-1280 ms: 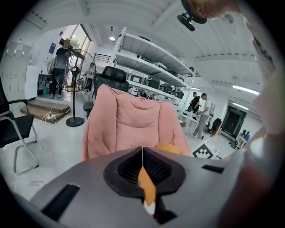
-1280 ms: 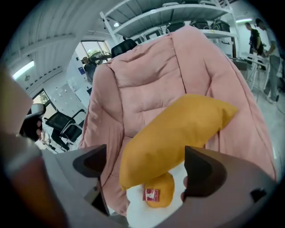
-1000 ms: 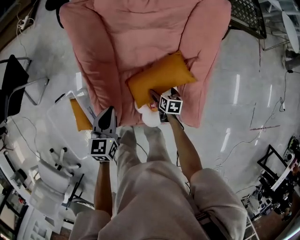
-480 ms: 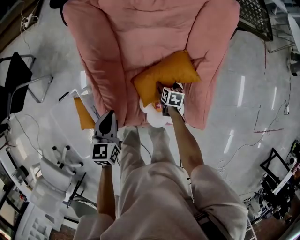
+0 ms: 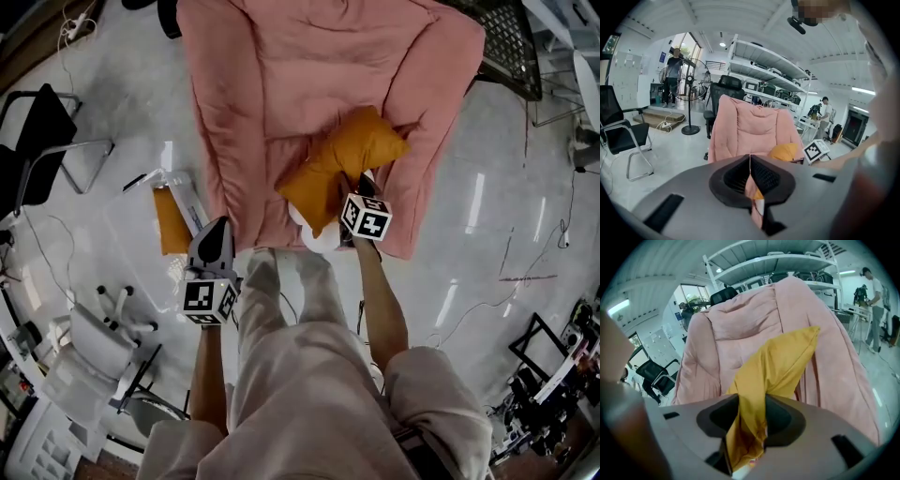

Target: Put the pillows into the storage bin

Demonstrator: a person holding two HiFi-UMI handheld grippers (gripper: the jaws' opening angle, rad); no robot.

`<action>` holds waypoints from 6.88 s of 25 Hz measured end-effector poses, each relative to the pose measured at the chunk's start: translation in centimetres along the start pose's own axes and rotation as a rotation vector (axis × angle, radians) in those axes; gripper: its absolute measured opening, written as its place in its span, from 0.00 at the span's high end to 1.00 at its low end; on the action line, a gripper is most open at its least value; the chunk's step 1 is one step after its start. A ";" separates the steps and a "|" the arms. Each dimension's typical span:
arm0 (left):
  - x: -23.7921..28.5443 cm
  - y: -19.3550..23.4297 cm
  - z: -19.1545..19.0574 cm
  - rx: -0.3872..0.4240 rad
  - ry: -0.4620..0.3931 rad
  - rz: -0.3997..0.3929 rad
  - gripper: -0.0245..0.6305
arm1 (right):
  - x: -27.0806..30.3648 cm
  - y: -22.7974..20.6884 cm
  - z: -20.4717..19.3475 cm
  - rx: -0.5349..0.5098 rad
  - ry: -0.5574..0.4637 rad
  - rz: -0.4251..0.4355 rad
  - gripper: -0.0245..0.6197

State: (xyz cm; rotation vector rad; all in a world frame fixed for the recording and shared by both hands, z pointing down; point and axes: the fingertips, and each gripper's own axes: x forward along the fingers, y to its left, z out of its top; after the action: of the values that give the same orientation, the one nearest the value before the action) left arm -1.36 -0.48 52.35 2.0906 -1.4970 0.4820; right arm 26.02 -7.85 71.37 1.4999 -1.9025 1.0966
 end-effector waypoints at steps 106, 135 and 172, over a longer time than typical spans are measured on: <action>1.0 -2.8 -5.6 -0.038 0.030 -0.095 0.94 | -1.8 2.4 -7.9 -0.418 0.101 0.104 0.33; 6.0 -0.5 -9.9 -0.098 0.136 -0.087 0.94 | 11.3 -8.6 -12.7 -0.555 0.460 -0.190 0.43; -3.1 2.6 -4.6 -0.101 -0.099 0.032 0.94 | -12.6 11.2 10.6 -0.709 -0.415 -0.058 0.71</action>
State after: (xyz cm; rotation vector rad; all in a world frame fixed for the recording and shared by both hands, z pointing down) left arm -4.79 3.96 54.77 2.0404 -1.5792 0.3122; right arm 20.04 -8.42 52.38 1.3948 -2.1665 0.0278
